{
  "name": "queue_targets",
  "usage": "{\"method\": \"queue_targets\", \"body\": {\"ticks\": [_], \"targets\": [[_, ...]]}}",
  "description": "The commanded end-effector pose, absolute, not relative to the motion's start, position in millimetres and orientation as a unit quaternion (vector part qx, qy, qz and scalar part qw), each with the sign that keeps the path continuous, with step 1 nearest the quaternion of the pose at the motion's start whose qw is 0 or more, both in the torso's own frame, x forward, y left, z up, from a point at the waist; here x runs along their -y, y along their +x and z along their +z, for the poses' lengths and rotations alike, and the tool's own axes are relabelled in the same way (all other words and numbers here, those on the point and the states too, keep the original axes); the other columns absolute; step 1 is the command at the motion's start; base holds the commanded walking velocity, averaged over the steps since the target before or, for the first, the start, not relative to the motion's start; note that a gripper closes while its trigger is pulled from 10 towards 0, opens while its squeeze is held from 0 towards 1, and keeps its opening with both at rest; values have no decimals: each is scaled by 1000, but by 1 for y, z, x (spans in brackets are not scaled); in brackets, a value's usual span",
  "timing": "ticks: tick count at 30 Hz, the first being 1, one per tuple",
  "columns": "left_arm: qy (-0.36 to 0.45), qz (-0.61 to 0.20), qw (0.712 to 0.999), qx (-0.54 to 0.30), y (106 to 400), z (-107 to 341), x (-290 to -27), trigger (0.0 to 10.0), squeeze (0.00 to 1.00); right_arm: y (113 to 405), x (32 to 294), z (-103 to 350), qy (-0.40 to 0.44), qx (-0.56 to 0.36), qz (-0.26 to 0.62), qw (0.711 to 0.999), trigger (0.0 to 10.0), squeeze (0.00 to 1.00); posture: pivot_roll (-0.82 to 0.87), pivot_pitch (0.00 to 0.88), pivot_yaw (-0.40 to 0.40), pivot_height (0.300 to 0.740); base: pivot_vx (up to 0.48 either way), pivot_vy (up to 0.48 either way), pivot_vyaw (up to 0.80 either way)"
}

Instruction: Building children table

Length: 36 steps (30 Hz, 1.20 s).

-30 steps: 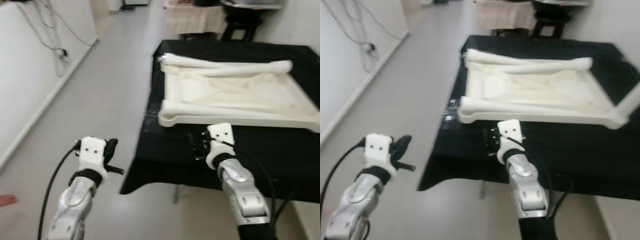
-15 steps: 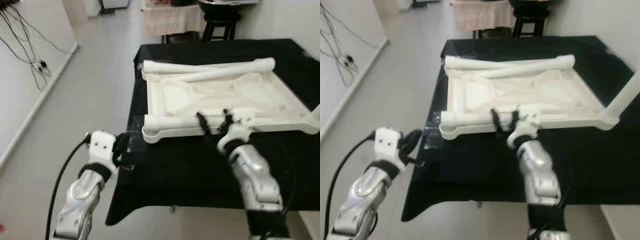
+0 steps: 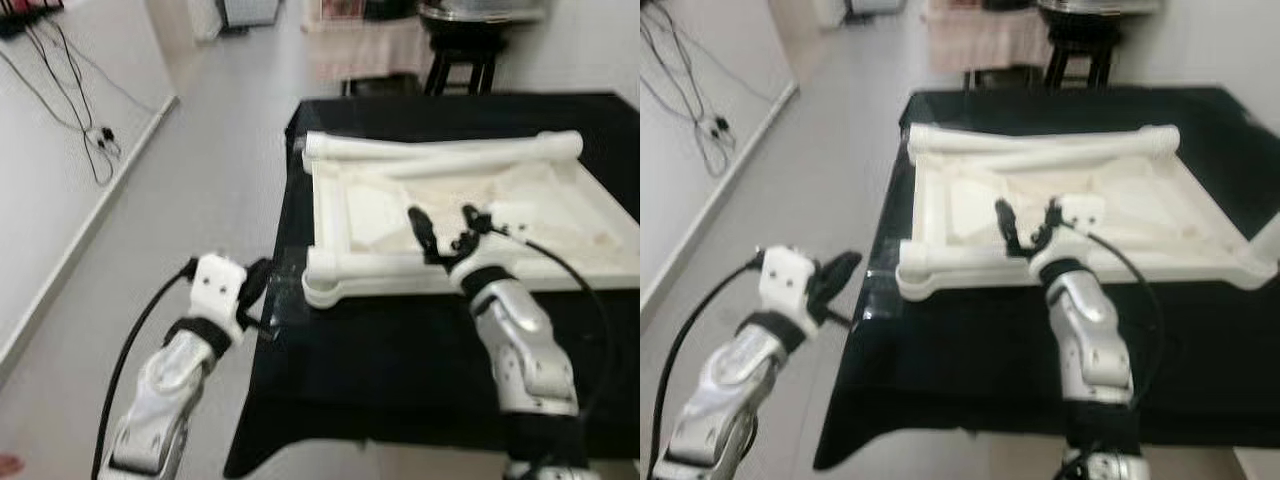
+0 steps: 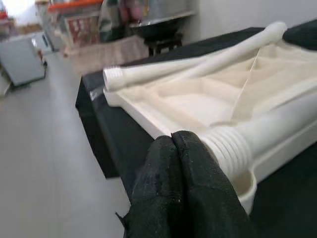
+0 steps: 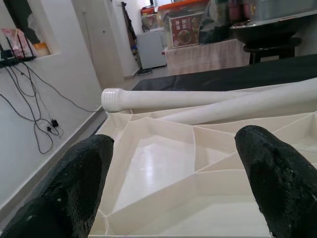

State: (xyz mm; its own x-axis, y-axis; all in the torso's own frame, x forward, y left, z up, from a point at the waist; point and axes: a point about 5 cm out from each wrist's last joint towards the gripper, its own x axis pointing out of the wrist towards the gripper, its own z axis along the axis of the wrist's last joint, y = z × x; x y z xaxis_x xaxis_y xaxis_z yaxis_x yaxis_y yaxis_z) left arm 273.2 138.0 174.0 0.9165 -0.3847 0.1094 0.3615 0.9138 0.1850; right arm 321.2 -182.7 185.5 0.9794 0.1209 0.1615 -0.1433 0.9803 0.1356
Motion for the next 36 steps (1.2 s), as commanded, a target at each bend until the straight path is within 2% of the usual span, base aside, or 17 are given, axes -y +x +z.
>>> {"method": "queue_targets", "body": {"ticks": [1, 5, 8, 13, 21, 36], "targets": [[85, -192, 976, 61, 271, 170, -141, 10000, 0, 322, 180, 183, 78, 75, 71, 992, 10000, 0, 13, 74, -12, 740, 0, 0, 0], [82, -246, 961, 101, 280, 195, -129, 10000, 0, 323, 170, 181, 86, 68, 88, 990, 10000, 0, -1, 66, -12, 740, 185, 0, -600], [75, -262, 956, 104, 279, 197, -122, 10000, 0, 323, 165, 183, 90, 75, 99, 988, 10000, 0, -3, 66, -13, 740, 251, 0, -702], [70, -275, 954, 101, 276, 195, -116, 10000, 0, 322, 159, 186, 91, 85, 111, 986, 10000, 0, -5, 72, -12, 740, 251, 0, 0], [79, -281, 951, 99, 277, 196, -116, 10000, 0, 323, 155, 185, 89, 83, 117, 986, 10000, 0, 0, 75, -13, 740, 244, 0, 0], [149, -294, 936, 123, 285, 212, -118, 10000, 0, 324, 152, 184, 71, 80, 121, 987, 10000, 0, -6, 80, -11, 740, 0, 0, 0]]}}
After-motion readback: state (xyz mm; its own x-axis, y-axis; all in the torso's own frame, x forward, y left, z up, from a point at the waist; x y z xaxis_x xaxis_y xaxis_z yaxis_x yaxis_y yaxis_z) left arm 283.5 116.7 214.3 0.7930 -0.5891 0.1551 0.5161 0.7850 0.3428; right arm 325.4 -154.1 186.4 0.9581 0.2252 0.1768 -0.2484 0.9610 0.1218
